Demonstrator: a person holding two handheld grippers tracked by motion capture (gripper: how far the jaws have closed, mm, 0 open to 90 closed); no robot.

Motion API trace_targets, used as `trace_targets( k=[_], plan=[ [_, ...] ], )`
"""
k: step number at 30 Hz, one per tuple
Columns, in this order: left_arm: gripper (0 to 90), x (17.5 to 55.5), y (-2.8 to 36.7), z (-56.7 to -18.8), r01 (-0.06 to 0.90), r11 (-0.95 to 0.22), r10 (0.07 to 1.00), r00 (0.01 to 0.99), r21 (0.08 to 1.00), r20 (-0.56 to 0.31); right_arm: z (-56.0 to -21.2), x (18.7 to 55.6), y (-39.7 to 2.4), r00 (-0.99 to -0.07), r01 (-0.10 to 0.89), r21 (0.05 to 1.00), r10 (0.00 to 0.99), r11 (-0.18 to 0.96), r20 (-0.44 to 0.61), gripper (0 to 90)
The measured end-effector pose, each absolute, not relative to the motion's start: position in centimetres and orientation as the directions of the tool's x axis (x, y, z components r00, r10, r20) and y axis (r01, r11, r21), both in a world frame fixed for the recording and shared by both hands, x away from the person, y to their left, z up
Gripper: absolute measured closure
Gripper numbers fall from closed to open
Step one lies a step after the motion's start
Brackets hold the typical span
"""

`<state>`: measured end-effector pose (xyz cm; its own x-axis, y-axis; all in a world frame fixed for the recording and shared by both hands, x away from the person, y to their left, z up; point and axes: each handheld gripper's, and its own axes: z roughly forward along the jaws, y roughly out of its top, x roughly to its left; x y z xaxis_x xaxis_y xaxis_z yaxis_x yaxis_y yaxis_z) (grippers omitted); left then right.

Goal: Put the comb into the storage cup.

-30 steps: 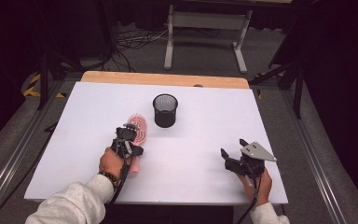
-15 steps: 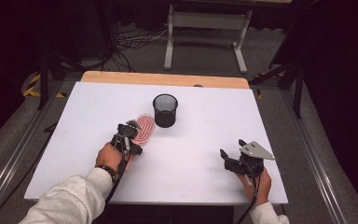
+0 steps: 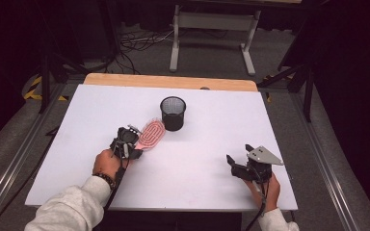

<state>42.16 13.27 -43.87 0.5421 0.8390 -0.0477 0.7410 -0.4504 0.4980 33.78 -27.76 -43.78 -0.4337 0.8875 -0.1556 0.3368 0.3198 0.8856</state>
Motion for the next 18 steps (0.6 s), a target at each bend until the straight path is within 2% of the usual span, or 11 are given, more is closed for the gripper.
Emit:
trace_targets(
  k=[3,7,8,11,16,18],
  plan=[
    [69.3,41.6,14.3,-43.8,0.707,-0.436,0.833,0.552,0.557,-0.048,-43.8,33.7,-27.5,-0.454,0.317,0.887,0.875,0.335,-0.168,21.2],
    [69.4,41.1,15.6,-44.1,0.697,-0.413,0.83,0.552,0.586,-0.073,-44.1,33.8,-27.3,-0.474,0.311,0.883,0.863,0.35,-0.175,21.1],
    [69.4,41.3,16.0,-44.2,0.717,-0.413,0.826,0.554,0.562,-0.1,-44.1,33.8,-27.2,-0.476,0.314,0.881,0.861,0.354,-0.177,20.9],
    [69.0,41.8,16.0,-44.6,0.721,-0.481,0.812,0.581,0.499,-0.056,-44.2,33.8,-26.9,-0.482,0.313,0.876,0.856,0.367,-0.187,20.8],
    [68.0,43.1,15.5,-43.9,0.743,-0.534,0.79,0.608,0.404,-0.075,-44.3,33.8,-26.7,-0.492,0.31,0.871,0.848,0.381,-0.196,20.4],
    [64.1,43.8,15.1,-43.6,0.749,-0.548,0.782,0.617,0.373,-0.088,-44.5,33.9,-26.7,-0.5,0.317,0.866,0.844,0.387,-0.194,20.3]
  ],
)
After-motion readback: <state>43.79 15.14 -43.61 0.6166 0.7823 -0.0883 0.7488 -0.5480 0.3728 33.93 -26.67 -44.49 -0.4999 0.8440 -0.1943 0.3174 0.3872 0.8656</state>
